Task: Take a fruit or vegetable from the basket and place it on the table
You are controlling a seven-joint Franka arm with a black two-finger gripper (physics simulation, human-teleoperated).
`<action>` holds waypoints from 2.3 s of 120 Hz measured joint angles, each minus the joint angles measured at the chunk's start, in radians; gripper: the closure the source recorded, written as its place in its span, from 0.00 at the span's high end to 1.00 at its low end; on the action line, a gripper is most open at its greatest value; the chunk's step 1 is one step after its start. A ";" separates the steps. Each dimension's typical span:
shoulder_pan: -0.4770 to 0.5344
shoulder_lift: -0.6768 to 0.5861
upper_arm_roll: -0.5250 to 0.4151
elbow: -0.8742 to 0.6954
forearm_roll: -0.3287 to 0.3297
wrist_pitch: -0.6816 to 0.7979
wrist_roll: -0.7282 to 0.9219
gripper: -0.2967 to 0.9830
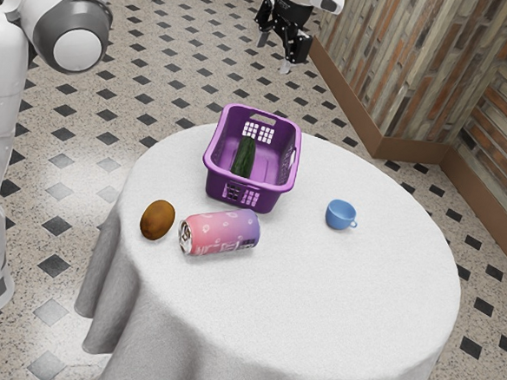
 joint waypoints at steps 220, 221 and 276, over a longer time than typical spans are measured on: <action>-0.280 -0.104 0.146 -0.493 -0.052 0.310 -0.919 0.77; -0.281 -0.105 0.146 -0.497 -0.053 0.312 -0.921 0.77; -0.267 -0.127 0.166 -0.605 -0.054 0.409 -0.990 0.77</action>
